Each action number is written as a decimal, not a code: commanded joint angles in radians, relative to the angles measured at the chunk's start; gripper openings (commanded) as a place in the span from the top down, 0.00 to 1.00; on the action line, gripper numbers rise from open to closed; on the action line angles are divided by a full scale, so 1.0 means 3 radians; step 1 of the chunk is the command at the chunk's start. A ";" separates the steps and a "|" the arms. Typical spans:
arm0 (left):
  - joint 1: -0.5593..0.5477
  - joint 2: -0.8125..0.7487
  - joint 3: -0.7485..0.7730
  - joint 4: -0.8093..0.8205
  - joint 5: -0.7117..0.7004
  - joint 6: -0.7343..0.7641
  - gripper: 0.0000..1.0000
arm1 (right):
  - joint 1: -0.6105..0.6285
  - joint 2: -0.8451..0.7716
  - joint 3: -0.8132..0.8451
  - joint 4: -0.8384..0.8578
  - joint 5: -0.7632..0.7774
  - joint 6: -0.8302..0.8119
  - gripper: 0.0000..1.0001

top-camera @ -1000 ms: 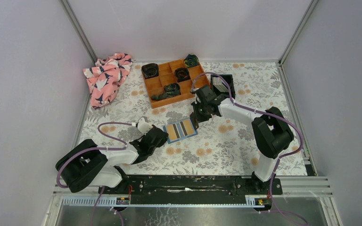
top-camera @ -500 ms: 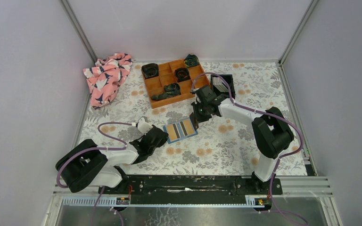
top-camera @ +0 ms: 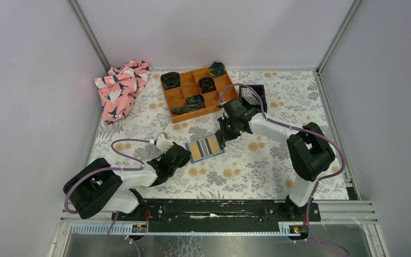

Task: Put the credit cards into the card holder
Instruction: Insert the credit card into the card holder.

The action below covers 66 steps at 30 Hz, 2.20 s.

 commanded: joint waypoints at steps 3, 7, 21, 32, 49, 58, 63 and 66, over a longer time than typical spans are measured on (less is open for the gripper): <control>0.0021 0.0030 -0.0018 0.0127 0.0026 -0.0024 0.81 | -0.0052 -0.0171 -0.0051 0.0126 -0.0142 0.0073 1.00; 0.0021 0.0032 -0.0024 0.0134 0.0036 -0.0025 0.81 | -0.0095 -0.0171 -0.0140 0.0217 -0.0205 0.0121 1.00; 0.0021 0.0021 -0.0039 0.0140 0.0044 -0.0035 0.82 | -0.0183 -0.0200 -0.0246 0.0279 -0.0235 0.0117 1.00; 0.0021 0.0023 -0.0040 0.0135 0.0042 -0.0035 0.82 | -0.0234 -0.0227 -0.0236 0.0253 -0.0238 0.0088 1.00; 0.0017 0.0045 -0.0032 0.0139 0.0049 -0.0040 0.82 | -0.0239 -0.0223 -0.0213 0.0239 -0.0282 0.0079 1.00; 0.0021 0.0067 -0.0041 0.0144 0.0049 -0.0050 0.82 | -0.0243 -0.0303 -0.0144 0.0164 -0.0265 0.0077 1.00; 0.0018 0.0061 -0.0040 0.0145 0.0048 -0.0055 0.82 | -0.0242 -0.0319 -0.0143 0.0159 -0.0289 0.0079 1.00; 0.0021 0.0057 -0.0034 0.0146 0.0054 -0.0050 0.82 | -0.0245 -0.0307 -0.0168 0.0178 -0.0295 0.0084 1.00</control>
